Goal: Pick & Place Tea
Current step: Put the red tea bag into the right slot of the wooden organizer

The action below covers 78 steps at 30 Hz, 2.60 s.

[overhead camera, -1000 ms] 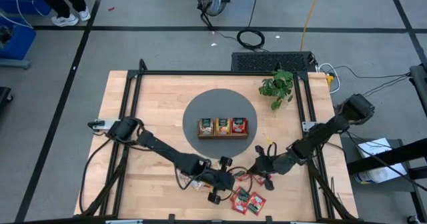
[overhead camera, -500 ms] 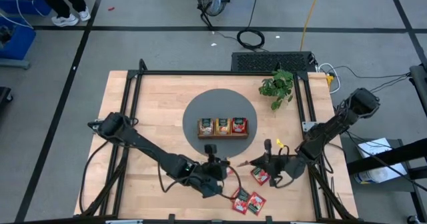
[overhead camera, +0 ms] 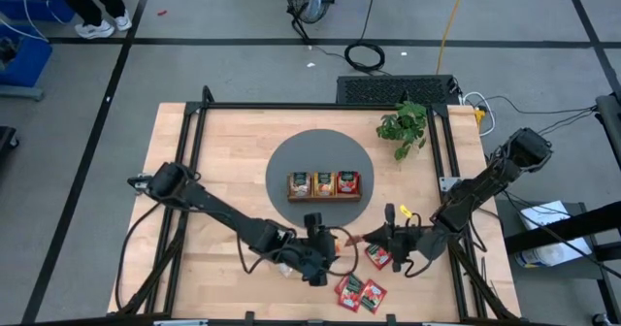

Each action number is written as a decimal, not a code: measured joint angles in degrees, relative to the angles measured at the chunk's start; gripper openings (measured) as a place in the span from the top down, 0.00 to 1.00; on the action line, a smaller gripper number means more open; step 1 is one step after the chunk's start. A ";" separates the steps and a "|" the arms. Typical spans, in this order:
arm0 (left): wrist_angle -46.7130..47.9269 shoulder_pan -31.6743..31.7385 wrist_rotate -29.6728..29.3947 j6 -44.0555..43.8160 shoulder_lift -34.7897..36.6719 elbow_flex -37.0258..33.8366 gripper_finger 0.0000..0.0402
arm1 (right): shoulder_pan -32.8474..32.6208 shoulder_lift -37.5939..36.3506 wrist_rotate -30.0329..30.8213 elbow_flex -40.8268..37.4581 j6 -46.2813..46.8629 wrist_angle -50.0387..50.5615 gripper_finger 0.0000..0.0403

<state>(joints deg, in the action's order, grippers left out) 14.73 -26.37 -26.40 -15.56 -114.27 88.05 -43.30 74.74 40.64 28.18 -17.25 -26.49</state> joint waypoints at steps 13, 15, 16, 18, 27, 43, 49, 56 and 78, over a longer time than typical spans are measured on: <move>-3.93 4.26 6.07 -0.45 -0.96 0.04 0.37 | 1.11 3.97 -0.15 0.01 -3.35 -6.71 1.00; -5.06 4.99 8.75 -0.21 -1.91 0.17 0.43 | 1.52 5.17 -0.20 0.02 -4.42 -9.04 1.00; -4.61 5.27 9.59 -0.18 -2.40 0.15 0.46 | 1.69 5.63 -0.16 0.02 -4.70 -9.60 1.00; -4.52 5.91 10.39 -0.20 -3.32 0.07 0.54 | 2.14 6.68 -0.08 0.07 -4.86 -10.42 1.00; -3.29 5.95 10.32 2.01 -3.53 0.04 0.96 | 2.79 8.35 -0.15 0.05 -3.63 -11.04 1.00; 3.81 2.51 3.44 3.55 -3.53 0.04 0.99 | 3.33 8.35 -4.95 0.01 6.39 -6.97 0.88; 3.61 1.03 0.30 4.03 -3.53 0.04 0.99 | 4.71 8.33 -4.79 0.01 12.66 -15.77 0.82; 3.67 -0.34 -3.97 3.88 -3.50 0.07 0.98 | 6.61 8.28 -8.79 0.01 16.85 -17.92 0.80; 4.08 1.51 -3.57 3.25 -3.50 0.07 0.98 | 12.66 8.54 -16.96 0.01 25.59 -16.30 0.75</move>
<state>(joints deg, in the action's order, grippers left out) 18.81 -24.86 -29.96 -12.32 -117.78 88.12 -30.64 83.28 23.68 28.18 8.35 -42.79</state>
